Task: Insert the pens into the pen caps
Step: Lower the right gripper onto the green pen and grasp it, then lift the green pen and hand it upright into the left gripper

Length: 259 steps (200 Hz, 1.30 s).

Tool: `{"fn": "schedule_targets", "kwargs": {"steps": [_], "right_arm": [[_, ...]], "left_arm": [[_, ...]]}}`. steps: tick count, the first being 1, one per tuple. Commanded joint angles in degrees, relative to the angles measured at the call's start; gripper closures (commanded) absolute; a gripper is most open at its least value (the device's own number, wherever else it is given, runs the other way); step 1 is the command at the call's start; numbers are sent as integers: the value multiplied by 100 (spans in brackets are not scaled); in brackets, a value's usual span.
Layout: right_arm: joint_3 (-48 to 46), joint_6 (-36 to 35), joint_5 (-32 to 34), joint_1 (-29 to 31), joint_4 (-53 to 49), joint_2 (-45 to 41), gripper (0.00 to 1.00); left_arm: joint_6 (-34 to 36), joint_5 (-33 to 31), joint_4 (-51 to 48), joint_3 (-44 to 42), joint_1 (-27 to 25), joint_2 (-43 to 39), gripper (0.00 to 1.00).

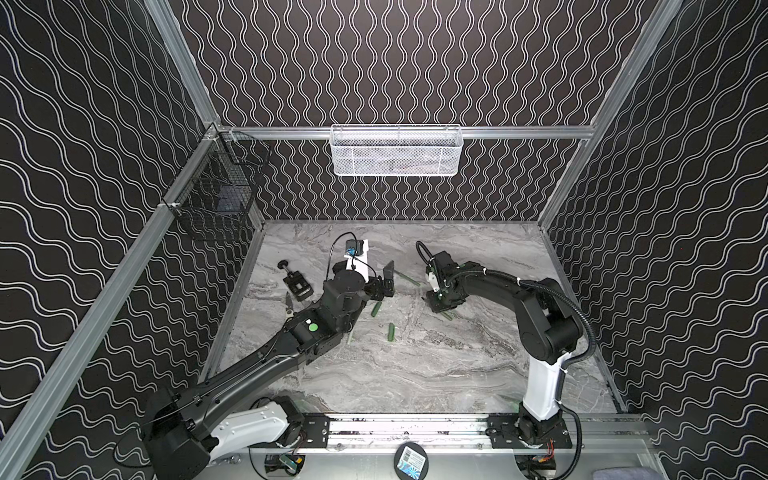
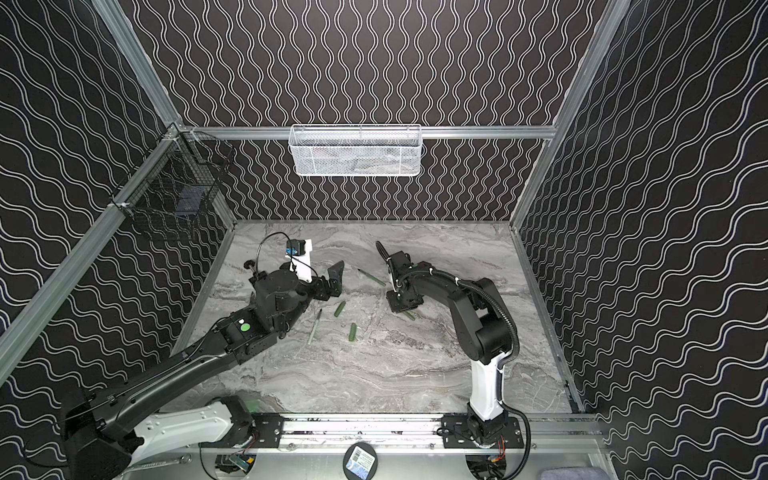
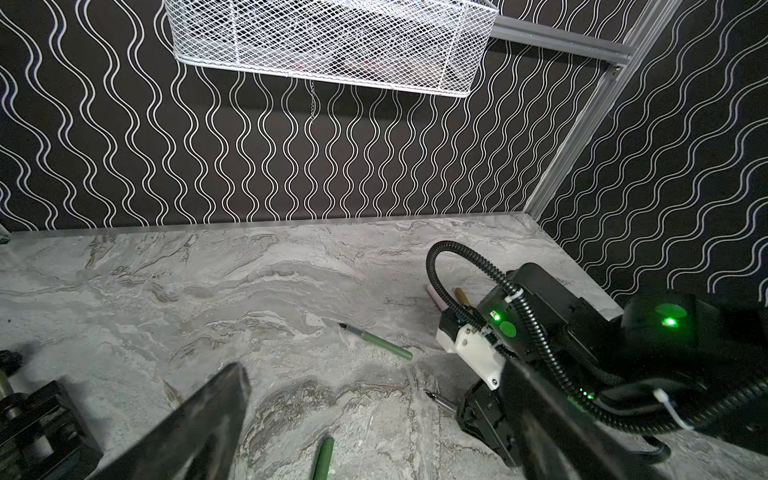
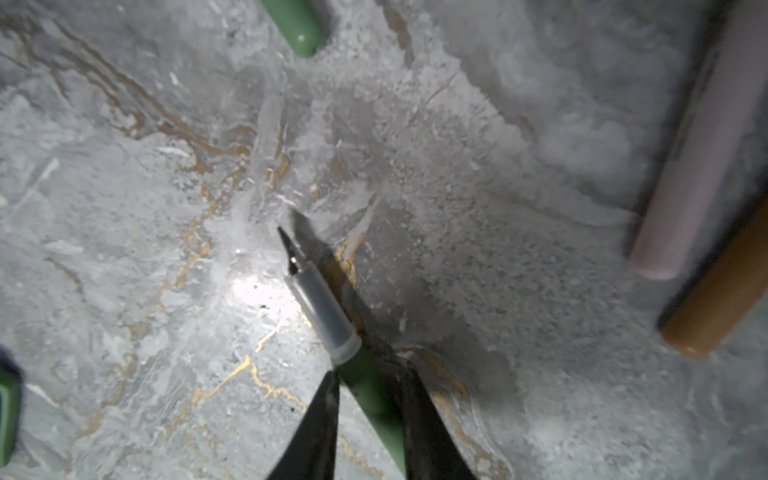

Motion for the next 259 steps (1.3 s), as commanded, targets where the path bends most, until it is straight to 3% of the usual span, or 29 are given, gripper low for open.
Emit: {"fn": "schedule_targets", "kwargs": {"steps": [1,72,91,128,177,225,259], "right_arm": [[34,264,-116,-3,14,16,75],[-31,857,-446,-3,41,42,81],[3,957,-475,-12,62,61,70],[186,958,-229,-14,-48,163,70],[162,979,157,14,-100,292,84],[-169,1061,-172,7,391,-316,90],[-574,1134,-288,-24,910,-1276,91]], "left_arm": [[12,23,109,31,10,7,3],[7,47,110,24,3,-18,3],[11,53,119,16,4,-36,3],[7,80,117,27,10,-53,3],[16,75,120,16,11,-42,3],[42,273,112,58,9,78,5],[49,658,48,150,8,240,7]]}}
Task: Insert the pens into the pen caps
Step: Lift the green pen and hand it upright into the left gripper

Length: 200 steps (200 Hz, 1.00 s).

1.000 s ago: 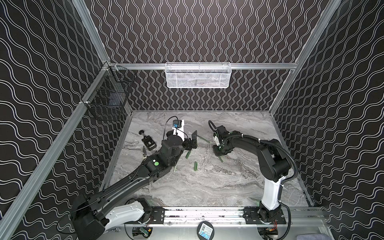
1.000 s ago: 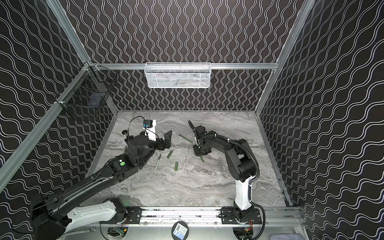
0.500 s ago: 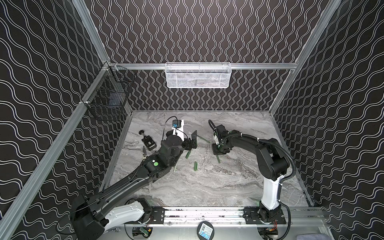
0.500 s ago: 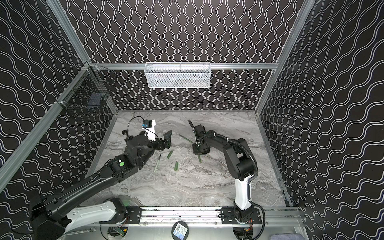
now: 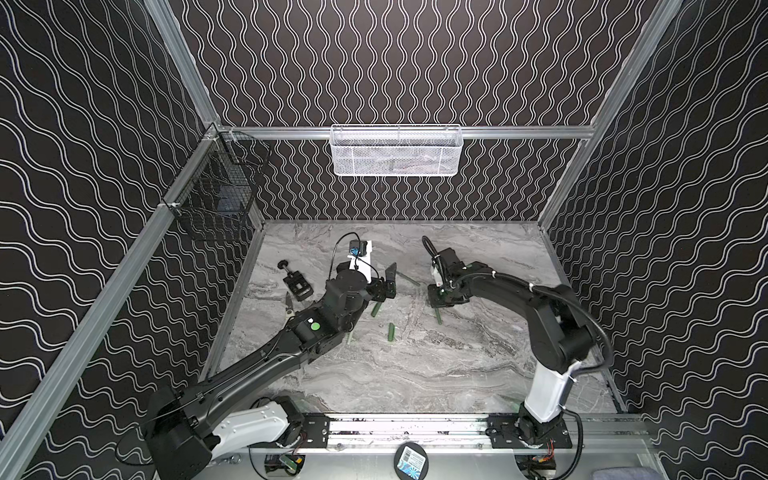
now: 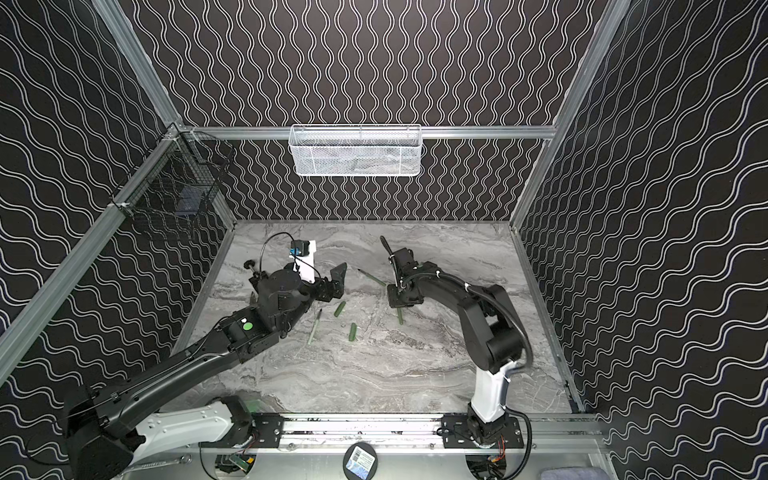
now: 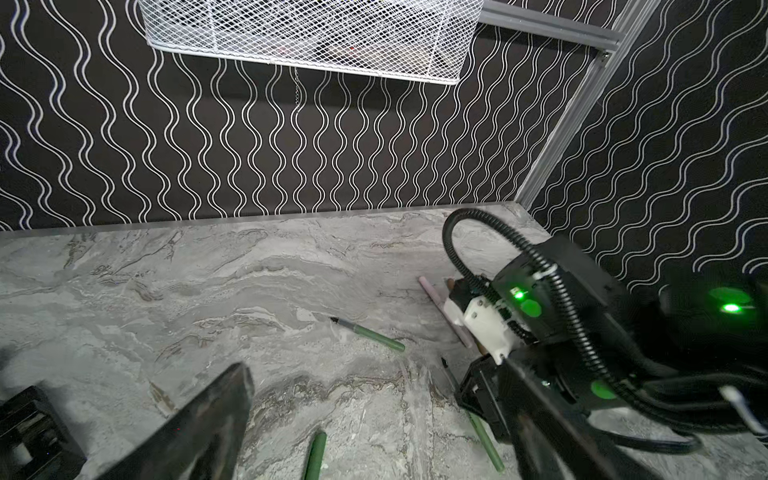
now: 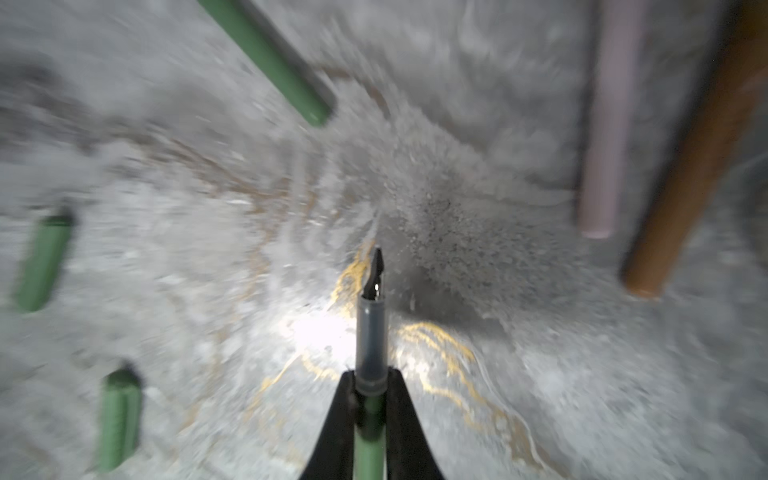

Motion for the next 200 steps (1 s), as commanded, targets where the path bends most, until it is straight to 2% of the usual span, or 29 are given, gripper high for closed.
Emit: {"fn": "schedule_targets", "kwargs": {"steps": [1,38,82,113,142,200], "right_arm": [[-230,106,-138,-29,495,-474,91],[-889,305,-213,-102,1403,-1835,92],[-1712,546,-405,-119,2797,-3494,94],[-1925,782,-679,-122,3415,-4201,94],[-1835,973,-996,-109,3440,-4479,94],[-2022,1213,-1362,-9,3639,-4749,95]], "left_arm": [[28,410,49,113,14,103,7],[33,1566,212,165,55,287,14],[-155,3841,705,280,260,799,24],[-267,5206,1196,303,295,1064,30],[-617,5933,1604,312,408,1276,33],[-1002,6518,2283,212,518,1450,38]]}}
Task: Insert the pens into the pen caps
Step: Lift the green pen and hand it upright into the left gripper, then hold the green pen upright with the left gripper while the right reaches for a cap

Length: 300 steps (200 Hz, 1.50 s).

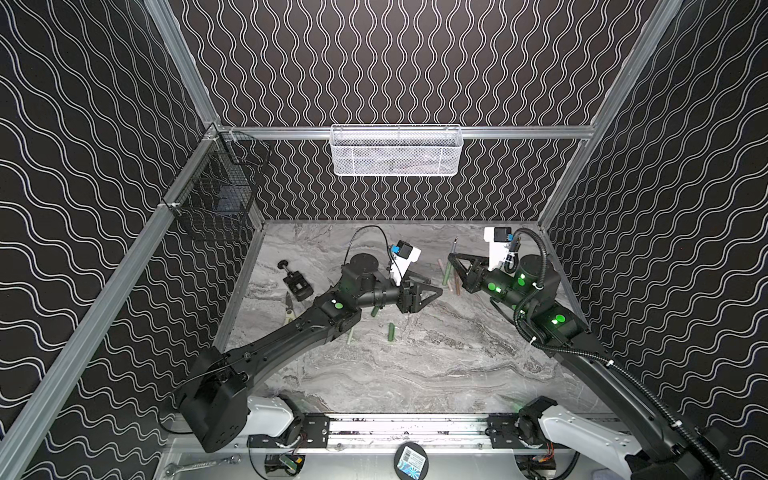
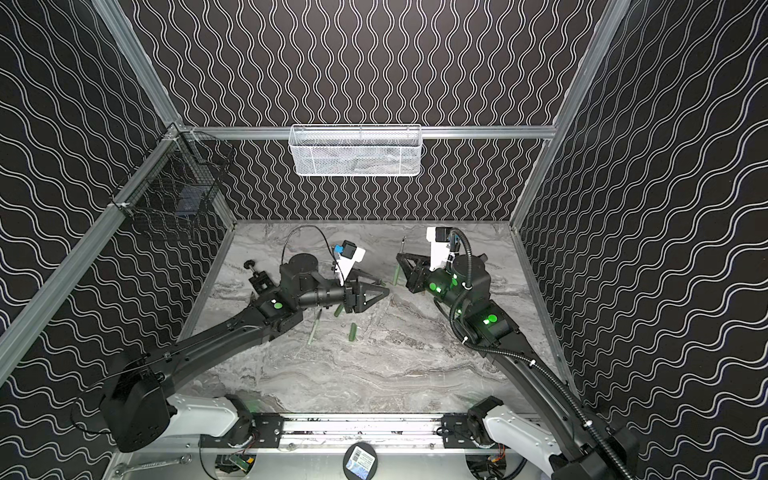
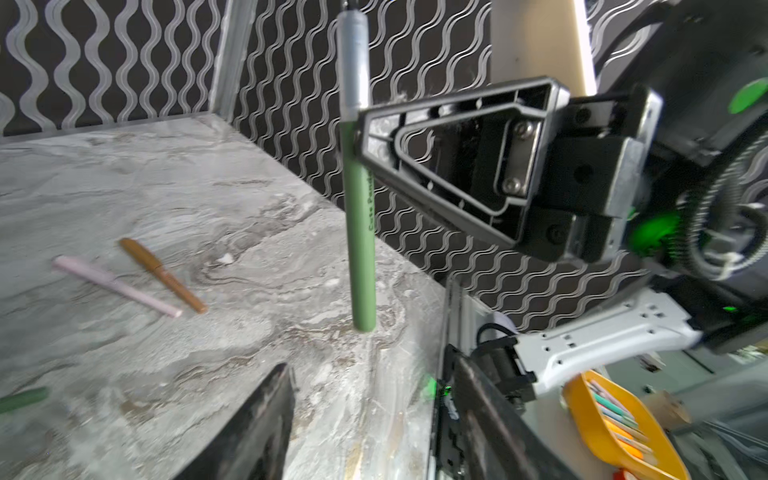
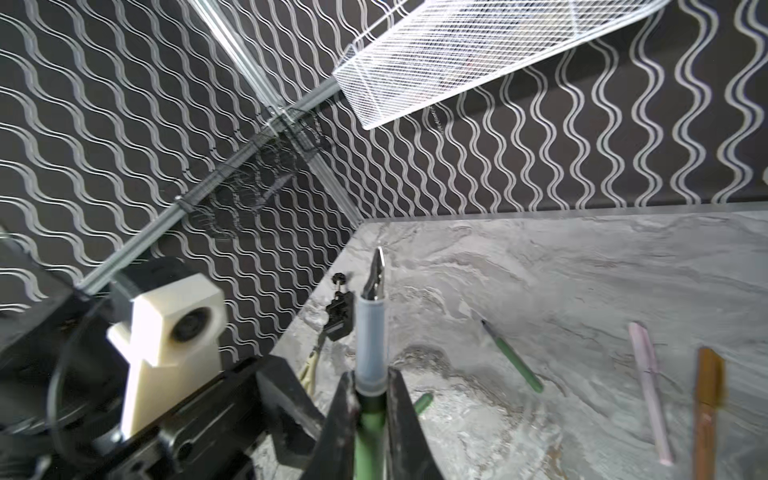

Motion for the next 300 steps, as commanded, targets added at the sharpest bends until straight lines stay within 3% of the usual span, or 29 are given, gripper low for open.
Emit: {"fn": "schedule_targets", "kwargs": {"steps": [1,45,83,174,186,193,201,216,239,263,300], "right_arm": [[-48,182,-201,41,306,-48,95],[-33,227,-391,207,350,-23,95],[-111,313,-385,380,488,34,95],[-86,307,-330,676,572,113,96],[-73,309,-343,684,558,97,92],[-47,305,-368,684,523,92,82],[-20,286,-427,684,489,67,71],[41,244,-419,687,362,-43,65],[112,189,-2,691,-2,-331,63],[164,227,849,693,-635,-483,62],[298,168,1618,683,-1888,-33,62]], "left_arm": [[-230,452,574,-15,21,71,38],[-297,433,668,-36,48,124,44],[-249,446,668,-33,45,135,55],[-176,286,653,-77,42,55,97],[-142,238,642,-90,47,21,100],[-119,187,671,-115,48,-10,100],[-86,88,683,-151,44,-49,100],[168,-166,408,-124,43,-143,100],[591,-803,33,-132,48,-419,100],[1192,-1553,-405,-112,43,-834,100],[1889,-2831,-1040,-37,42,-1497,100]]}}
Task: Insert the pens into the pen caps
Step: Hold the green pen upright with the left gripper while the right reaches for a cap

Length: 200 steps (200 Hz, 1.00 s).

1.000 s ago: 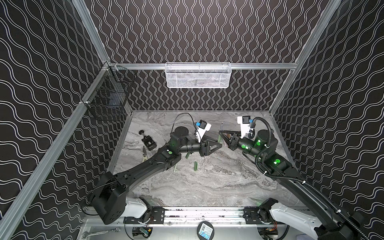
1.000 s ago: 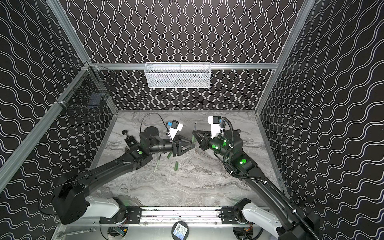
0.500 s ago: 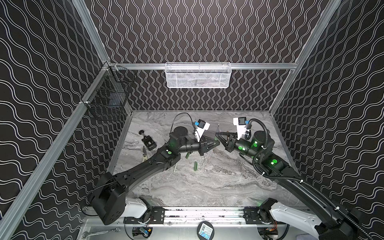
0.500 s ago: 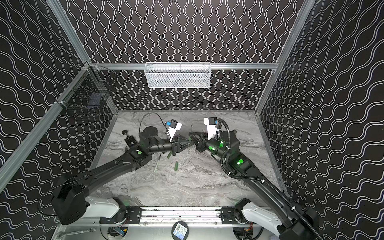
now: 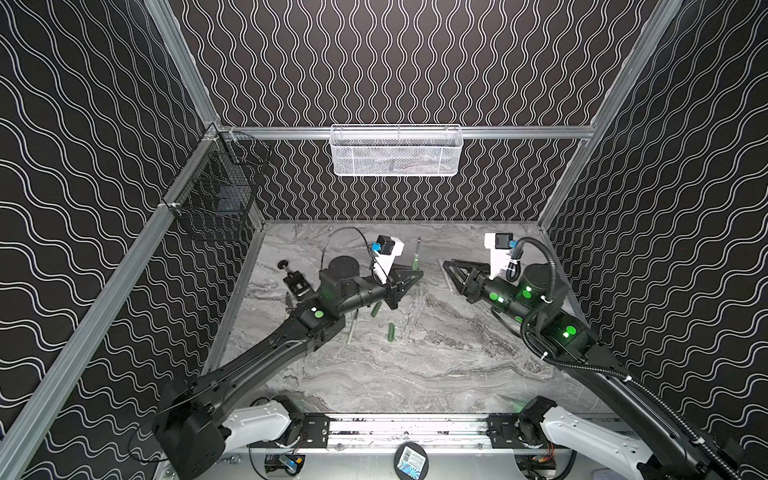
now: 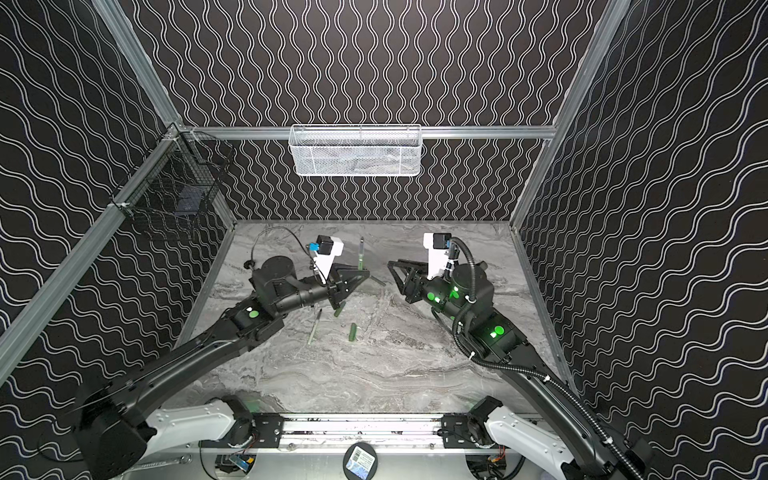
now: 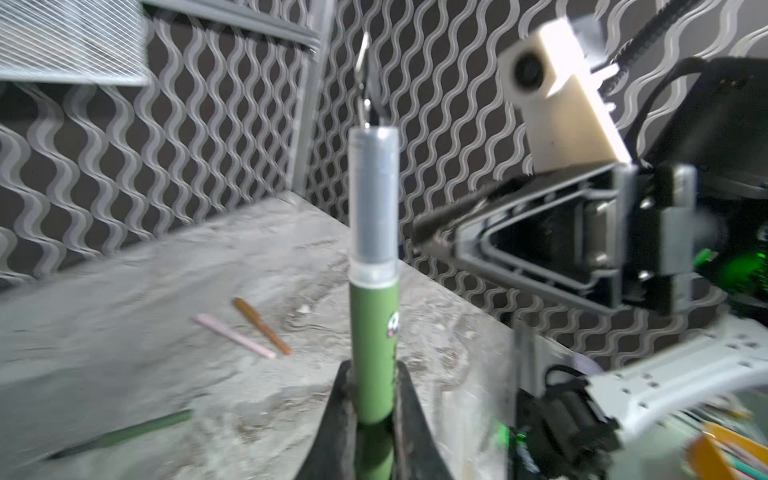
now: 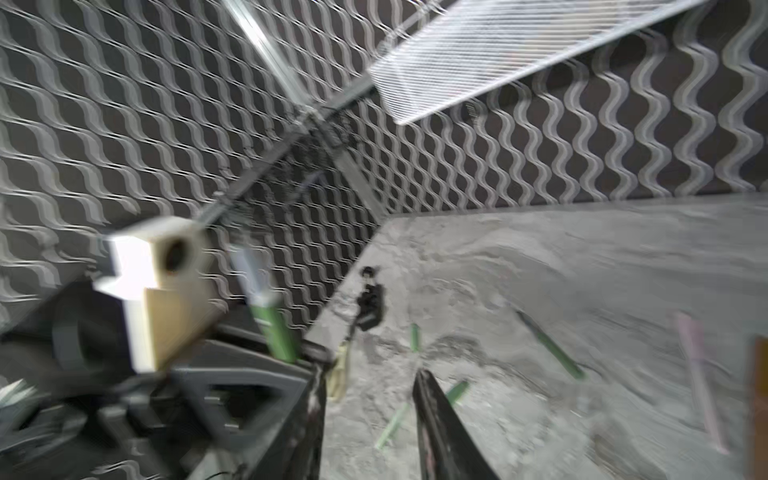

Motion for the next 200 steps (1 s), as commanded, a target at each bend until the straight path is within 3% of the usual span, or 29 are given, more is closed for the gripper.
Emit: {"fn": "schedule_targets", "kwargs": {"steps": [1,45,136,200], "right_arm": [[-11,31,778,-3,-1051,255,62],[-294,484,348,137,-1487,1608,62],[822,483,1061,1731,-1678,4182,49],[1542,485,1413,1876,-1806,5323,55]], "left_arm": [[676,-1120,-392,28,11,-291,100],[637,-1571,-306,-95,5,-565,100],[604,-1770,-241,-190,-46,-689,100],[628,-1781,-267,-189,-100,-715,100]]}}
